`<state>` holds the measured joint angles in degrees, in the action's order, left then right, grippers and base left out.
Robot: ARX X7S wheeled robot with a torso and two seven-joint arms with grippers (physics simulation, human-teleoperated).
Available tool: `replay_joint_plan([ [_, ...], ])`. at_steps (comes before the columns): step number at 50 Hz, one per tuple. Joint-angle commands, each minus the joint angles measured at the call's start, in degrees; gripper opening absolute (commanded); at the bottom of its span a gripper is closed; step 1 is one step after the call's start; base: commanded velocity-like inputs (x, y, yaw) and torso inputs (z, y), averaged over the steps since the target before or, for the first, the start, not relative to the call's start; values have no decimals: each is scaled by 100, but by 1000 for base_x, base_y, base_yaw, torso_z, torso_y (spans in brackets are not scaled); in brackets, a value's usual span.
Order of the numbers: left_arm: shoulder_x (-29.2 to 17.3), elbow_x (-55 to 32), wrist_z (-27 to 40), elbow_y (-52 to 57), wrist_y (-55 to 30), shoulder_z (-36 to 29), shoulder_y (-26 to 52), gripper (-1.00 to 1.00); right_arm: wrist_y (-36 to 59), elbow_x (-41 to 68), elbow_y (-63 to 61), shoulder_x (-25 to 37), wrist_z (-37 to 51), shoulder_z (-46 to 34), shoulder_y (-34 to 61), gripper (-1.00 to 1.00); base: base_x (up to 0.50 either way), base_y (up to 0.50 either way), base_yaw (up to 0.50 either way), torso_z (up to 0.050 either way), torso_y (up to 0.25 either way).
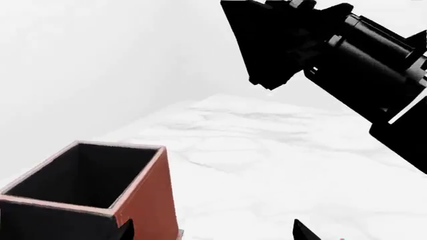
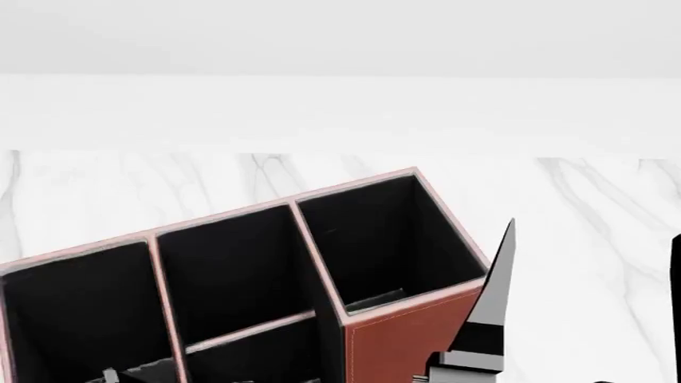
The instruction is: Pick up the book and place it in the front compartment of the caddy.
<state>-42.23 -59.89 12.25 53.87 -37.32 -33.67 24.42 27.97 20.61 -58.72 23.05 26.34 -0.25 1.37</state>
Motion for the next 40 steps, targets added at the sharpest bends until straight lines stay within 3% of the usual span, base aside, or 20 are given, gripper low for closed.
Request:
replay_joint_plan([
  [1, 85, -98, -72, -139, -1067, -702, 639, 100, -70, 93, -12, 103, 101, 4, 6, 100, 0, 0, 0, 0, 0],
  [15, 501, -570, 295, -461, -2551, -1388, 1433, 100, -140, 306, -83, 426, 494, -118, 41, 100, 0, 0, 0, 0, 0],
  [21, 675, -1067, 444, -605, -2859, -1419, 1638, 100, -200, 342, -53, 515, 589, -195, 49, 100, 0, 0, 0, 0, 0],
  [40, 875, -1357, 840, -1093, -3437, -1711, 1832, 100, -318, 503, -62, 767, 863, -275, 66, 100, 0, 0, 0, 0, 0],
])
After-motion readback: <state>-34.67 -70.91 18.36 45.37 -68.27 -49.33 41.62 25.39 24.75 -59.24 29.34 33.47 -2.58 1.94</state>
